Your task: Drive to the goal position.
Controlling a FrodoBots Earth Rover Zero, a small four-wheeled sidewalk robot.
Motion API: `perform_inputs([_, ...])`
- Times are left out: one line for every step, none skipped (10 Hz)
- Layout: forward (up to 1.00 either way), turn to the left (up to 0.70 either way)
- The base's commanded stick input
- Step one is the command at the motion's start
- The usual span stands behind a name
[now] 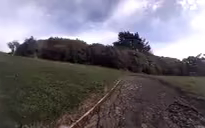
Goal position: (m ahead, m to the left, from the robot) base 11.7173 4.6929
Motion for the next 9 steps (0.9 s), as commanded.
perform_inputs([0.85, -0.34])
perform_inputs([0.85, -0.34])
perform_inputs([0.85, -0.34])
perform_inputs([0.85, -0.34])
perform_inputs([0.85, -0.34])
perform_inputs([0.85, -0.34])
perform_inputs([0.85, -0.34])
perform_inputs([0.85, -0.34])
perform_inputs([0.85, -0.22])
